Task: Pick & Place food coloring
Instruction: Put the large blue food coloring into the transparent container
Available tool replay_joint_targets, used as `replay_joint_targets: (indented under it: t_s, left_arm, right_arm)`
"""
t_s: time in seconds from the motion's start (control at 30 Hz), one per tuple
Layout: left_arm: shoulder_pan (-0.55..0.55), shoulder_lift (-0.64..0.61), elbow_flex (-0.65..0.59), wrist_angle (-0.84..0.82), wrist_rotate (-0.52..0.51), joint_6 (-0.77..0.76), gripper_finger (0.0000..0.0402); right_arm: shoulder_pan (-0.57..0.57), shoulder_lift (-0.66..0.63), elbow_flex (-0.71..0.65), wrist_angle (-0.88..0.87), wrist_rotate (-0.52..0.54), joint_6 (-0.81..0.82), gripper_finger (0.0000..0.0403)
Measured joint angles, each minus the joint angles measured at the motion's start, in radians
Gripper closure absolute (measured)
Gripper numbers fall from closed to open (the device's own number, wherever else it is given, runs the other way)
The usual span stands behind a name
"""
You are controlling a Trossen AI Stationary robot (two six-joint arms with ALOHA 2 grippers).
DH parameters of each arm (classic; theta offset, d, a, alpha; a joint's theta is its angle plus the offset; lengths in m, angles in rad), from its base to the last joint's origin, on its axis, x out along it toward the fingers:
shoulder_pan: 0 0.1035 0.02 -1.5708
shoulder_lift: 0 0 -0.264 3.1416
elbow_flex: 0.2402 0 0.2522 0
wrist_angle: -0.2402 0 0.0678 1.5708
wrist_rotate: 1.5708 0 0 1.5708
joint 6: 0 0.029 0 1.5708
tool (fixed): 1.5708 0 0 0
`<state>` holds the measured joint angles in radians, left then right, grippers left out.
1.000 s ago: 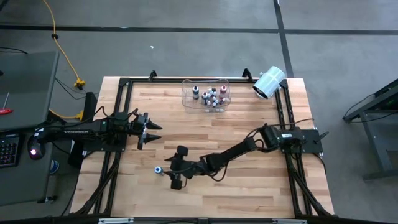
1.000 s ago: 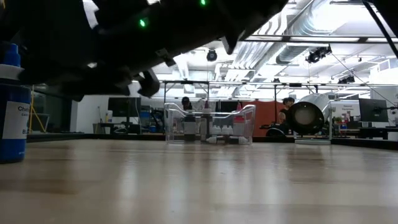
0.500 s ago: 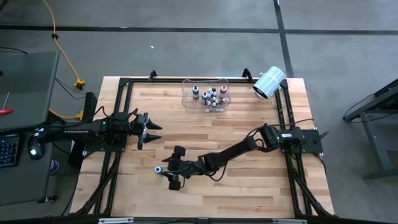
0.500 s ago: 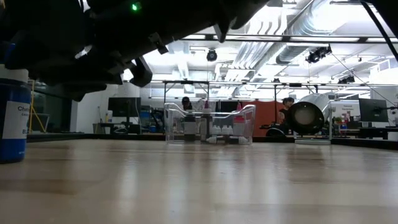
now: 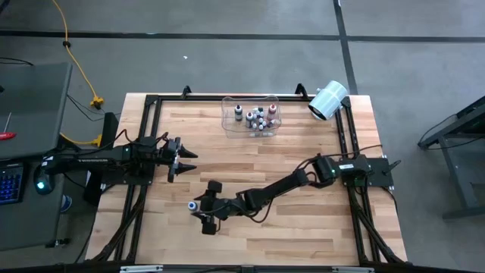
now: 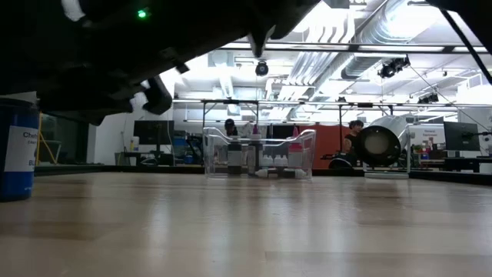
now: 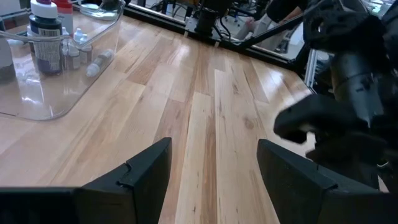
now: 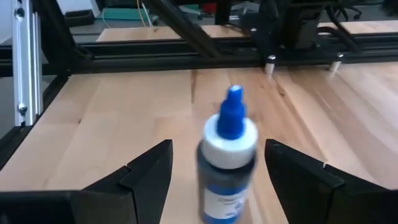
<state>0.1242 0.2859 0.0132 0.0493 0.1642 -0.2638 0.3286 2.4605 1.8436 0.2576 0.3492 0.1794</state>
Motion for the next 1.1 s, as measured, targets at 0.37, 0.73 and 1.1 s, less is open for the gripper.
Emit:
replay_joint_targets:
  t_s: [0.37, 0.73, 1.1]
  left_arm:
    - [0.0, 0.0, 0.0, 0.0, 0.0, 0.0, 0.0167]
    - [0.0, 0.0, 0.0, 0.0, 0.0, 0.0, 0.0167]
    - [0.0, 0.0, 0.0, 0.0, 0.0, 0.0, 0.0167]
  right_arm:
    - [-0.013, 0.06, 0.088, 0.001, 0.02, 0.003, 0.0157]
    - [-0.016, 0.06, 0.088, -0.029, 0.0, 0.003, 0.0178]
    - [-0.014, 0.06, 0.088, -0.019, 0.0, 0.003, 0.0255]
